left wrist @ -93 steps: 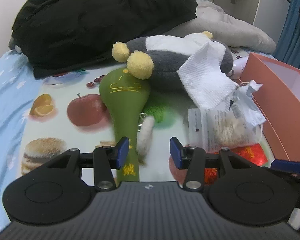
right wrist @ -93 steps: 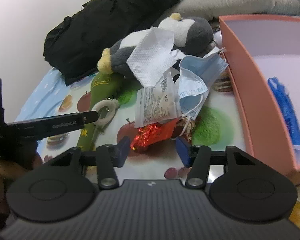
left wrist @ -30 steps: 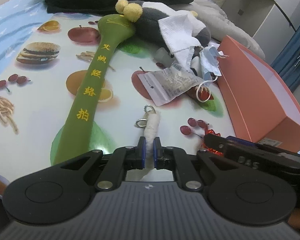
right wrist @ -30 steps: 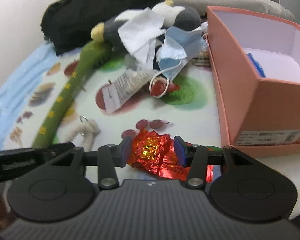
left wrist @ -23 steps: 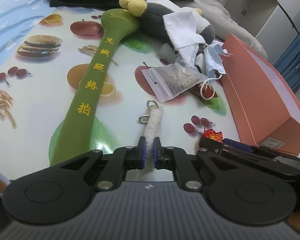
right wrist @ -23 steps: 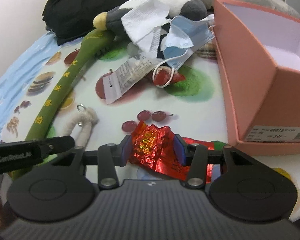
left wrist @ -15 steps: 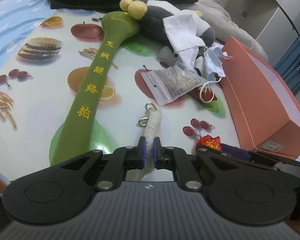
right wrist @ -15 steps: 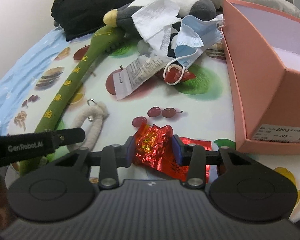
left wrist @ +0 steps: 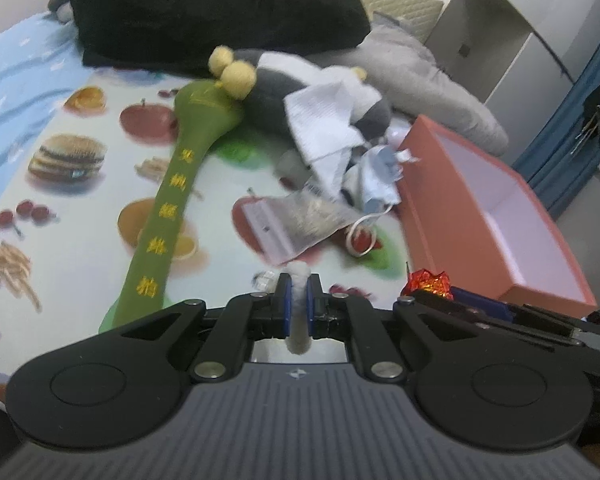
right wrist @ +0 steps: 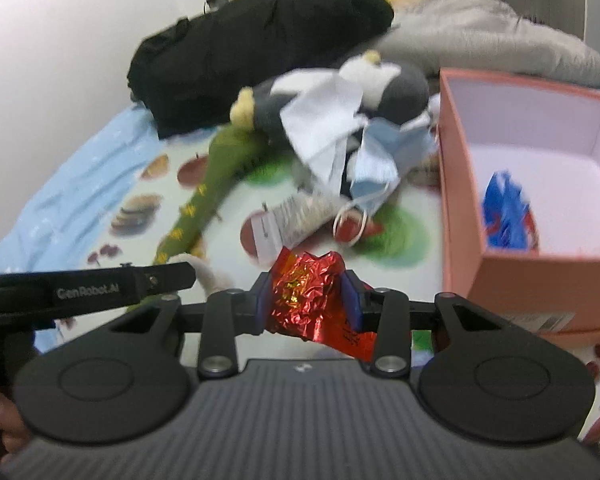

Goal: Organize soft objects
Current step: 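Lift and carry the keychain with the left tool while the right tool carries the foil over the box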

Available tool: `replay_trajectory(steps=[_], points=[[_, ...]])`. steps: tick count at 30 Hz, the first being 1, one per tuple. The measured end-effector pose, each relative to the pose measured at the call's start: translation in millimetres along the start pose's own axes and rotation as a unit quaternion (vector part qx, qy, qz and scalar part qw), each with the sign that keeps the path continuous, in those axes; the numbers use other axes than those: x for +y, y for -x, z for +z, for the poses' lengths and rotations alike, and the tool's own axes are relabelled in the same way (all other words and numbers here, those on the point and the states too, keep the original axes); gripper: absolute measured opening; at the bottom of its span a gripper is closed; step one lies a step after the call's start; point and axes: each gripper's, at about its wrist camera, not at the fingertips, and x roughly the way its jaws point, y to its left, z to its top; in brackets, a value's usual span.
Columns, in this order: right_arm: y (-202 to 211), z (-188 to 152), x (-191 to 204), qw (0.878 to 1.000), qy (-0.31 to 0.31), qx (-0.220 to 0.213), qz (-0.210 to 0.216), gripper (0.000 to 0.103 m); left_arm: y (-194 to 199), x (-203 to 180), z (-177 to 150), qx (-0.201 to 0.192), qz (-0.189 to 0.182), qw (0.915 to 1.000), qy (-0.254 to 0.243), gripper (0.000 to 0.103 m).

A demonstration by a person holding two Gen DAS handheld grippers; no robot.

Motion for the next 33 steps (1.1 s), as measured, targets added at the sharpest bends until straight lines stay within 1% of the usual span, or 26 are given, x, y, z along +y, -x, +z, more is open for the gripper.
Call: replay_trajectory(steps=[7, 14, 20, 23, 26, 29, 33], points=[[39, 26, -4, 0.999, 0.001, -0.043, 0.010, 0.041, 32, -26, 28, -0.032, -0.029, 0.9990, -0.015, 0.009], [78, 48, -6, 0.996, 0.000, -0.093, 0.015, 0.041, 60, -57, 55, -0.062, -0.058, 0.9955, -0.041, 0.009], [119, 64, -25, 0.989, -0.006, -0.147, 0.001, 0.041, 73, -93, 72, -0.082, -0.088, 0.9907, -0.064, 0.009], [132, 71, -39, 0.986, -0.003, -0.163, -0.019, 0.041, 70, -116, 79, -0.088, -0.103, 0.9875, -0.080, 0.009], [139, 77, -59, 0.985, -0.011, -0.169, -0.034, 0.041, 58, -143, 88, -0.086, -0.122, 0.9842, -0.095, 0.009], [139, 85, -85, 0.984, -0.026, -0.166, -0.052, 0.041, 40, -168, 97, -0.080, -0.139, 0.9814, -0.106, 0.009], [136, 95, -126, 0.984, -0.055, -0.151, -0.072, 0.041, 4, -199, 114, -0.055, -0.153, 0.9797, -0.117, 0.009]])
